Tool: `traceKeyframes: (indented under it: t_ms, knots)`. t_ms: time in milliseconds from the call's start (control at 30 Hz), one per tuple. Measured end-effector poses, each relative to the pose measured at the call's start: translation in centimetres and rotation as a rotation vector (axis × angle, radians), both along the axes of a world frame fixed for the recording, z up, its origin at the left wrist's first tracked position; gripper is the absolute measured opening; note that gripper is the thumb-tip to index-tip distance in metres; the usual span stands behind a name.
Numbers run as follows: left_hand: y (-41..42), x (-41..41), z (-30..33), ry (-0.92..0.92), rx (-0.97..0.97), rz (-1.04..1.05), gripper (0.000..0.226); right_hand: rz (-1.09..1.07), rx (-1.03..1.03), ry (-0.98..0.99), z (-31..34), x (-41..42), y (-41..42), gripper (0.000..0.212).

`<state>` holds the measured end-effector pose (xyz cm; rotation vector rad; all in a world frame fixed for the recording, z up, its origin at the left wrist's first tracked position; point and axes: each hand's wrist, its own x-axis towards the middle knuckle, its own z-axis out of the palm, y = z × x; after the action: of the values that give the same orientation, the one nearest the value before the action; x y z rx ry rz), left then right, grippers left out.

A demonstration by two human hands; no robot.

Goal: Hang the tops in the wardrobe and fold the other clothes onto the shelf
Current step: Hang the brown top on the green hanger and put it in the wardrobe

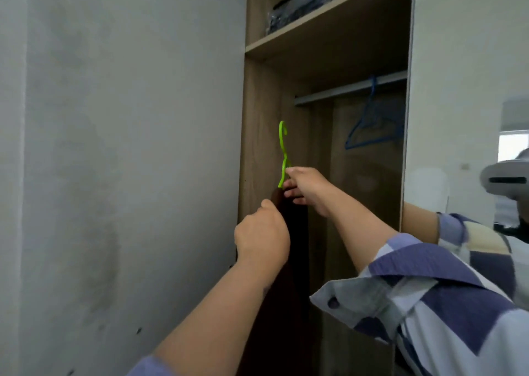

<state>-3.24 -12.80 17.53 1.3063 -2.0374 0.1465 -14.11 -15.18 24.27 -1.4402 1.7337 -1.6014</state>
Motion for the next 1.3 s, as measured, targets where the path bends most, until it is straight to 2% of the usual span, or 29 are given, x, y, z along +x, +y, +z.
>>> traceKeyframes:
  t_ms: [100,233,367,533,667,767,933,1000,1200,1300]
  knots:
    - [-5.1,-1.8,2.4,0.017,-0.05,-0.041,0.017,-0.17,-0.093,0.257,2.7,-1.6,-3.6,0.028]
    - [-10.9,-5.0,6.8,0.042,-0.129,-0.117,0.018,-0.586,-0.147,0.599,8.7,-4.3,-5.7,0.032]
    - [-14.9,-7.9,11.9,0.069,-0.2,-0.18,0.019,-0.94,-0.02,0.886,13.8,-7.6,-5.7,0.035]
    - [-18.4,-11.6,16.7,0.063,-0.203,-0.253,0.03,-1.206,0.332,1.024,15.2,-12.6,-5.7,0.044]
    - [-21.0,-14.2,19.2,0.053,-0.217,-0.322,0.03,-1.355,0.57,0.924,15.8,-15.6,-6.2,0.051]
    - [-22.3,-15.6,20.9,0.032,-0.213,-0.328,0.032,-1.358,0.62,0.831,15.9,-17.0,-6.7,0.055]
    - [-23.5,-17.6,22.4,-0.102,-0.222,-0.319,0.03,-1.371,0.485,0.871,15.8,-16.8,-8.4,0.035]
    - [-24.0,-18.3,22.6,-0.143,-0.211,-0.289,0.033,-1.339,0.421,0.846,16.0,-16.4,-9.1,0.034]
    - [-24.9,-19.5,21.5,-0.208,-0.176,-0.254,0.033,-1.095,0.25,0.508,15.9,-16.6,-10.6,0.022]
    - [-24.7,-19.4,21.2,-0.207,-0.182,-0.25,0.034,-1.066,0.176,0.459,15.8,-16.2,-10.7,0.024]
